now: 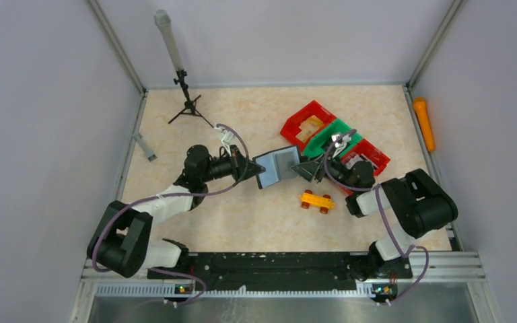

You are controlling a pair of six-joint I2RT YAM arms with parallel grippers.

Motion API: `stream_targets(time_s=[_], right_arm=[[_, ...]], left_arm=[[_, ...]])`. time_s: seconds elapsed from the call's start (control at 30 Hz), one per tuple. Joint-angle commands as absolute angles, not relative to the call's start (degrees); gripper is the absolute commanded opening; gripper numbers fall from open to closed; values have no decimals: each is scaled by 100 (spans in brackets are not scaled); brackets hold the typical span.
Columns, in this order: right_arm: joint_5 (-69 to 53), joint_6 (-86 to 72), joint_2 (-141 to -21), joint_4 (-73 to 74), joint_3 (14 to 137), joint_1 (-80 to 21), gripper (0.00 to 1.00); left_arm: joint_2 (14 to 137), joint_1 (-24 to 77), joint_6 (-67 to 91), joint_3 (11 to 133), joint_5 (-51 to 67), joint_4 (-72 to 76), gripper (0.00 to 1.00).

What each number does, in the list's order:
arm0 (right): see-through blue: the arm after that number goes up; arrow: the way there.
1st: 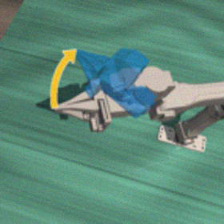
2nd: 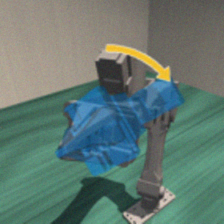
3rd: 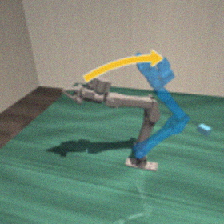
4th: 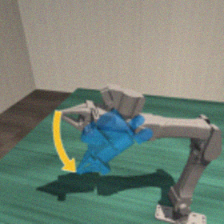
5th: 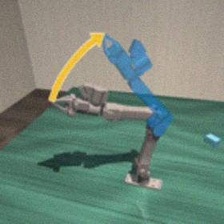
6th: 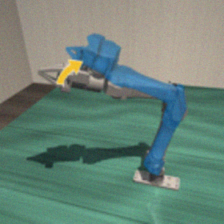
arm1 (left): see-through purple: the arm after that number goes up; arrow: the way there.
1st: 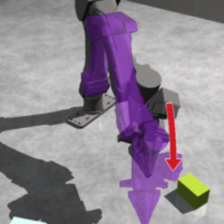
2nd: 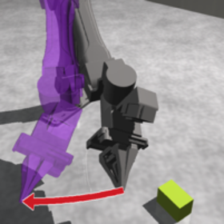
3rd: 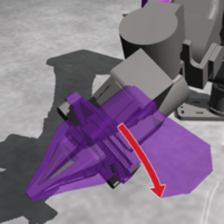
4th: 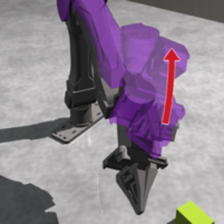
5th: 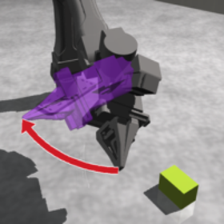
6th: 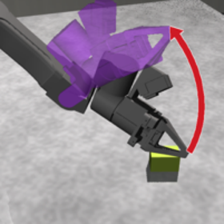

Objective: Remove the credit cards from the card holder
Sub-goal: Remove the credit card from the card holder.

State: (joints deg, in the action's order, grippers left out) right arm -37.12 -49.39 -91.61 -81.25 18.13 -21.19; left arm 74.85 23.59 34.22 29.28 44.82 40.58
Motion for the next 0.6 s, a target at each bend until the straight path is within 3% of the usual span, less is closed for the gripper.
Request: stream_targets(time_s=[0.0,0.27,0.57], right_arm=[[-3950,-5082,-9150,-8973,1777,-2053,51],[-4024,-5128,-9179,-9000,1805,-2035,35],[-4173,-5103,-9186,-9061,1826,-2031,35]], left_arm=[[7628,2354,3381,3070,4572,4335,0],[7678,2355,3116,3163,4385,3920,0],[7756,2347,2971,3245,4153,3619,0]])
